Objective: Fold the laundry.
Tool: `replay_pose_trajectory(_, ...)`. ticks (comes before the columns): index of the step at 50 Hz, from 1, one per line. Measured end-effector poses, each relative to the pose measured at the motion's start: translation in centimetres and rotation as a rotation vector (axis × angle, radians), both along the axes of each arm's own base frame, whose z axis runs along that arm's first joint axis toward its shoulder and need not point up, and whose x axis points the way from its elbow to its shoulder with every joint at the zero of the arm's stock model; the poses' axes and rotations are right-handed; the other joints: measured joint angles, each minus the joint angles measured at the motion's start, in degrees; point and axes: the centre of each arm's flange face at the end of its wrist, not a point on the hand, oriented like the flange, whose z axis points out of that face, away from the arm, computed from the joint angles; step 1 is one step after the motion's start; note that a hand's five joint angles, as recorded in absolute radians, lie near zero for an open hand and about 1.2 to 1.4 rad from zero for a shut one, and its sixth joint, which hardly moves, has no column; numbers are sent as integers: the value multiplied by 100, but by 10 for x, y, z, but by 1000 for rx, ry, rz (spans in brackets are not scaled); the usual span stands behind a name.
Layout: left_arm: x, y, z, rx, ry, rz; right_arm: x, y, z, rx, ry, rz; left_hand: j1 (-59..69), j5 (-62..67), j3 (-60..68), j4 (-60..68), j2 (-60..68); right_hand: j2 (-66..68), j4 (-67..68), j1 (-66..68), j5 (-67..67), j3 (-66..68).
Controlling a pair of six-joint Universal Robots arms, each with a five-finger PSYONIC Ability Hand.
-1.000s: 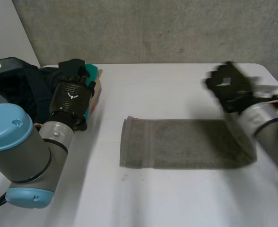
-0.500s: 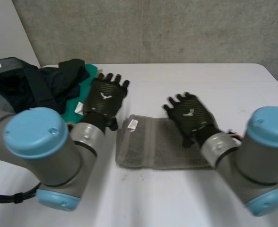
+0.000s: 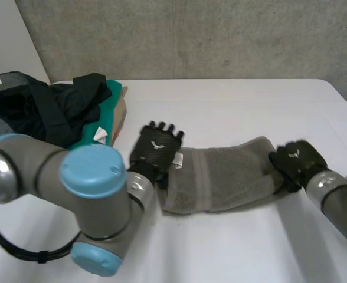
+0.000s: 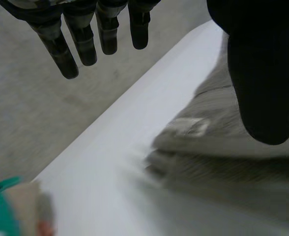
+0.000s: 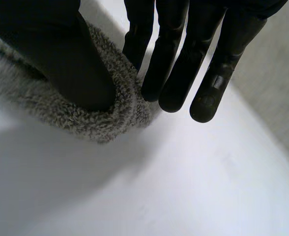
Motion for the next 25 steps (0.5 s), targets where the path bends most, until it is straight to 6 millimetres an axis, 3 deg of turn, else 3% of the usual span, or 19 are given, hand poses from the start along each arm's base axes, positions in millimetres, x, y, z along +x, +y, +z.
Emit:
replay_pose_trajectory(2,11,-5,7,-6,2,45,16,4,9,-60,15,38,0,0,0,0,0,0,1,64,40,0)
replay_pose_trajectory(3,18,-8,12,-12,4,78,38,13,19,-125,20,99,0,0,0,0,0,0,1,64,47,0)
replay_pose_trajectory(4,21,-9,14,-15,5,91,44,16,21,-140,20,116,0,0,0,0,0,0,1,64,47,0)
replay_pose_trajectory(6,31,-13,19,-24,9,136,71,33,29,-199,14,200,0,0,0,0,0,0,1,64,59,0)
replay_pose_trajectory(7,39,-17,22,-29,10,171,96,52,34,-245,2,293,0,0,0,0,0,0,1,64,79,0)
replay_pose_trajectory(12,56,-23,27,-36,11,248,152,107,21,-279,-21,542,0,0,0,0,0,-163,-184,4,-61,-185)
replay_pose_trajectory(14,58,-24,27,-35,11,257,161,117,14,-265,-24,585,0,0,0,0,0,-814,-768,-324,-555,-856)
replay_pose_trajectory(16,59,-24,27,-35,12,259,168,122,6,-239,-35,606,0,0,0,0,0,-3500,-3372,-2883,-3072,-3486)
replay_pose_trajectory(17,58,-24,27,-35,13,257,169,122,5,-226,-44,603,0,0,0,0,0,-3734,-3709,-3166,-3413,-3715)
replay_pose_trajectory(19,56,-23,27,-37,18,249,168,119,3,-177,-91,564,0,0,0,0,0,-5331,-5347,-4070,-5020,-5400)
replay_pose_trajectory(22,50,-21,30,-40,36,228,159,102,12,-113,-195,460,0,0,0,0,0,-5443,-5458,-4094,-5177,-5563)
replay_pose_trajectory(25,40,-16,34,-40,74,185,137,73,28,-36,-337,308,0,0,0,0,0,-5444,-5458,-4094,-5202,-5578)
